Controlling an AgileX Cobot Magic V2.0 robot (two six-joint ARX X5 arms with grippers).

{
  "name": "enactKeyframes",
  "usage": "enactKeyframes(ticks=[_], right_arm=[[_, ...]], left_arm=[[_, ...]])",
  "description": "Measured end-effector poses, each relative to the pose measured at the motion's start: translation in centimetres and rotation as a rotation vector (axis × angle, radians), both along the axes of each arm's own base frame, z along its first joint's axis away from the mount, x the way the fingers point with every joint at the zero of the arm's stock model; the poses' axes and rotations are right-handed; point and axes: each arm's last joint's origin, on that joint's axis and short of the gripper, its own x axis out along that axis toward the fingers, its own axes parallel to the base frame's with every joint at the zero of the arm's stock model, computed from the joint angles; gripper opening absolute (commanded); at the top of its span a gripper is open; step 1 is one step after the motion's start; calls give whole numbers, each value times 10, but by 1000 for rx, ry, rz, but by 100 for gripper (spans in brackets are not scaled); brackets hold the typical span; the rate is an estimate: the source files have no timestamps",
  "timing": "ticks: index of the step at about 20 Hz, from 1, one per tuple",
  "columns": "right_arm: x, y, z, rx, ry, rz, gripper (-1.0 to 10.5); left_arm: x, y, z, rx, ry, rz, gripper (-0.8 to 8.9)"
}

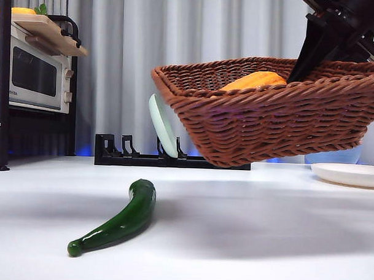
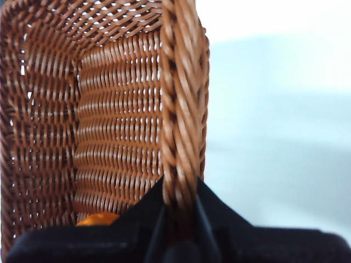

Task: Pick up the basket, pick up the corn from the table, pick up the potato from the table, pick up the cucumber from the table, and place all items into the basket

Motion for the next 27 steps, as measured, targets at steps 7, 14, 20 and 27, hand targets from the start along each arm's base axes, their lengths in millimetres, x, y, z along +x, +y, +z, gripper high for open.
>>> enactKeyframes(ticks=[7,14,20,27], right_arm=[[-6,15,0,3,4,56,-16],[-7,19,-1,-11,3,60,-16],[-7,19,-1,-16,1,55,-16],[-7,19,-1,-17,6,55,-16]], left_arm=[[22,-47,-31,95,-5,256,-5],[29,-74,-69,236,57,240,327],[29,-75,-70,239,54,235,511],[18,-66,-11,211,8,225,509]])
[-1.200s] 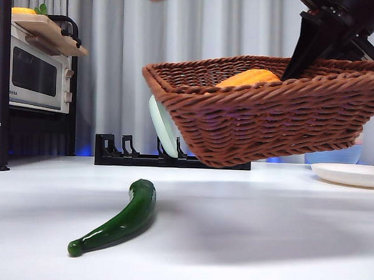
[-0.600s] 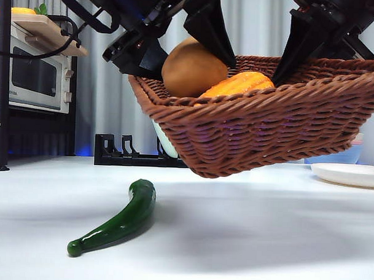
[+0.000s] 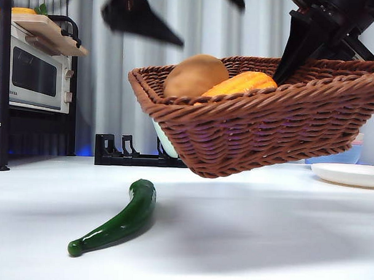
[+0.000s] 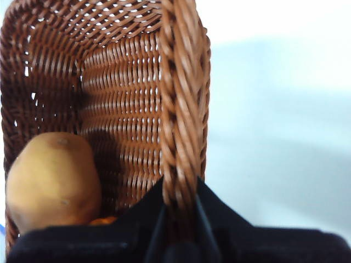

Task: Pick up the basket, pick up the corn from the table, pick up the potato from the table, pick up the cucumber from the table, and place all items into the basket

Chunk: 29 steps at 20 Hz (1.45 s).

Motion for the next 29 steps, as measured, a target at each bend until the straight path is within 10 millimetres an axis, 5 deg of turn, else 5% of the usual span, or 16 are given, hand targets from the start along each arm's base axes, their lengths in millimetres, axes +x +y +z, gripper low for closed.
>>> enactKeyframes(ticks=[5,9,12,16,23,29], right_arm=[[1,-2,0,-34,-15,-36,-16],[8,-14,1,-48,-41,-103,-16],[14,-27,2,-42,-58,-159,-16],[19,-45,2,-38,-57,-223,-16],[22,-63,2,-40,-56,-292,-16],[22,-63,2,-39,-51,-291,-16]], left_arm=[[-36,31,59,77,-1,-50,501],[-69,56,57,226,119,-95,501],[-75,60,41,418,198,-48,501],[-71,52,20,463,170,39,500],[-52,29,-79,469,256,112,499],[-17,3,-118,440,306,154,498]])
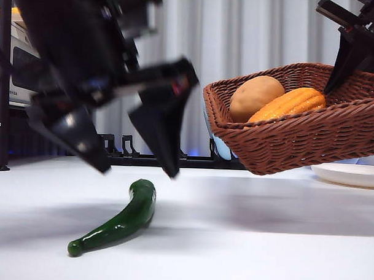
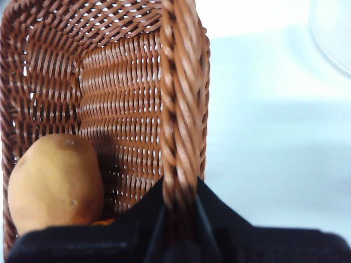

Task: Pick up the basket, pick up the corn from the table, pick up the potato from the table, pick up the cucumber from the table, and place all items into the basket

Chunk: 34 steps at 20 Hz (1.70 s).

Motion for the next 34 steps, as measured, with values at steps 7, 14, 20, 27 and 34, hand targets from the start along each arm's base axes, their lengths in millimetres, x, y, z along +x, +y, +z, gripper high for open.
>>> enactKeyframes(ticks=[7,14,20,27,34], right_arm=[[-1,0,-1,-2,11,0,-16],[-1,0,-1,-4,9,3,-16],[-1,0,-1,-7,7,6,-16],[-2,7,0,28,12,66,-16],[-11,40,0,56,27,198,-16]], left_arm=[[22,-7,-36,31,74,34,336],[26,-11,-39,34,70,1,-7],[-9,12,1,84,296,-272,-7],[-48,28,148,-473,-92,-611,-7],[-14,2,172,-643,-440,-271,-7]])
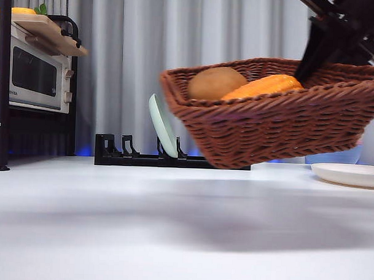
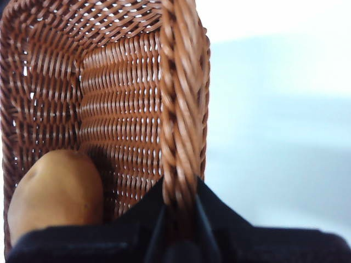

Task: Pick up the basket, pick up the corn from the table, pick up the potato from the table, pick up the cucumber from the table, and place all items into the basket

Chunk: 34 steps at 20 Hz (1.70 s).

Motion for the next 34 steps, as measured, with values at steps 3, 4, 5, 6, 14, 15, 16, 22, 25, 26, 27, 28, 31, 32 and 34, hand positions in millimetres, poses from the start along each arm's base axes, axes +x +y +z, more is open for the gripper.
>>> enactKeyframes(ticks=[3,4,5,6,14,15,16,22,25,26,27,28,31,32,34], right_arm=[[-6,16,0,6,6,58,-16],[-7,20,0,7,6,70,-16],[-9,23,0,9,5,82,-16],[-10,26,0,9,5,96,-16],[-11,32,0,20,6,103,-16],[-10,32,0,23,8,97,-16],[-8,32,-2,28,14,89,-16],[18,42,-27,57,76,38,-16],[35,46,-48,73,116,-6,-16],[41,46,-55,78,133,-22,-16],[46,46,-63,78,155,-37,-16],[50,45,-72,71,184,-53,-16],[60,40,-96,51,269,-93,-16],[61,39,-99,49,281,-100,-10],[62,38,-100,43,279,-104,142]], left_arm=[[27,-9,-24,88,45,158,-7],[36,-10,-32,114,65,181,-5],[45,-11,-41,144,90,204,-4],[53,-12,-51,181,121,223,0],[70,-9,-79,297,221,260,512],[71,-9,-79,295,219,263,512],[71,-9,-78,292,217,263,512],[64,-3,-41,252,172,259,503],[48,11,-2,243,127,249,503],[41,17,9,236,112,245,503],[33,23,19,221,90,242,503],[26,30,27,204,67,240,503],[0,54,47,154,15,241,503],[-8,62,53,140,-1,242,503],[-23,76,61,122,-26,241,503]])
